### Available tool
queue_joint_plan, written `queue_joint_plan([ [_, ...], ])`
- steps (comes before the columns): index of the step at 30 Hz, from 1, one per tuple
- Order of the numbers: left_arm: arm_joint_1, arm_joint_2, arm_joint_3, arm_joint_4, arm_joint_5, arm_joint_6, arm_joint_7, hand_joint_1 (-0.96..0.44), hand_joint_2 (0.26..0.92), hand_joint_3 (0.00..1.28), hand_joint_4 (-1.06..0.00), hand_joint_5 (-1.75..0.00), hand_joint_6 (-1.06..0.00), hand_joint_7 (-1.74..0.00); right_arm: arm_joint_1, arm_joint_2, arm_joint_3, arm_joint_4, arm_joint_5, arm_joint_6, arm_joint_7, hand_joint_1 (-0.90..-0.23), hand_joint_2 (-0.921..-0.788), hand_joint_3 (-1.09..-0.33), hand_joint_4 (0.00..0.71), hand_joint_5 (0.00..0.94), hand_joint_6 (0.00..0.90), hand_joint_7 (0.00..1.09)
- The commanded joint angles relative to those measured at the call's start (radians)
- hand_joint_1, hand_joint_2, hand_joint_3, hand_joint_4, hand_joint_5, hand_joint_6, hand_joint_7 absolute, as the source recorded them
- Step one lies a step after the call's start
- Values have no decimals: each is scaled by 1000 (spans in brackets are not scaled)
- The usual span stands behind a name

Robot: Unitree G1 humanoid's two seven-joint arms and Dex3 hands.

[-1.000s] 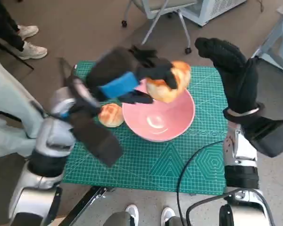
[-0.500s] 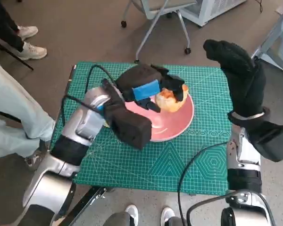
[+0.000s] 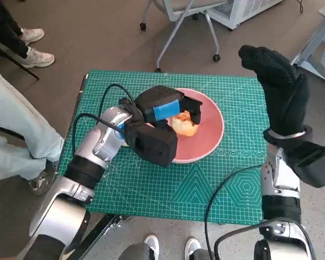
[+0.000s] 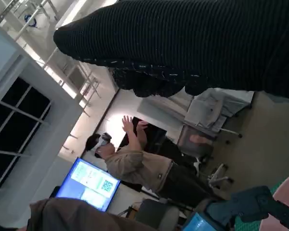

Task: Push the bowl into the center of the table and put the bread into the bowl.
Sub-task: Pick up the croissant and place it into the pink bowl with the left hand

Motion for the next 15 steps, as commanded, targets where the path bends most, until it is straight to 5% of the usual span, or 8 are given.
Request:
queue_joint_plan([
  [1, 3, -14, 6, -1, -17, 56, -28, 2, 921, 125, -651, -1216, -536, -1238, 26, -7, 1, 5, -8, 9, -3, -644, -921, -703, 176, 5, 41, 488],
  [2, 4, -15, 6, -5, -20, 66, -36, 2, 921, 193, -557, -1294, -472, -1323, 26, -7, 1, 4, -8, 9, -3, -644, -921, -703, 176, 5, 42, 486],
  [3, 8, -14, 8, -17, -27, 88, -57, 15, 892, 185, -473, -1124, -416, -1178, 26, -7, 2, 4, -8, 10, -3, -644, -921, -703, 176, 5, 43, 486],
  [5, 20, -8, 15, -55, -43, 139, -107, 33, 851, 118, -290, -483, -341, -561, 24, -6, 3, 5, -9, 11, -2, -644, -921, -703, 176, 5, 44, 482],
  [8, 37, 6, 25, -119, -65, 182, -160, -7, 812, 51, -130, -158, -281, -189, 22, -6, 5, 5, -11, 12, -3, -644, -921, -704, 175, 4, 45, 479],
  [15, 83, 42, 54, -218, -106, 156, -177, -301, 790, 11, -51, -12, -242, -15, 20, -4, 12, 5, -15, 12, -4, -639, -921, -708, 174, 2, 46, 474],
])
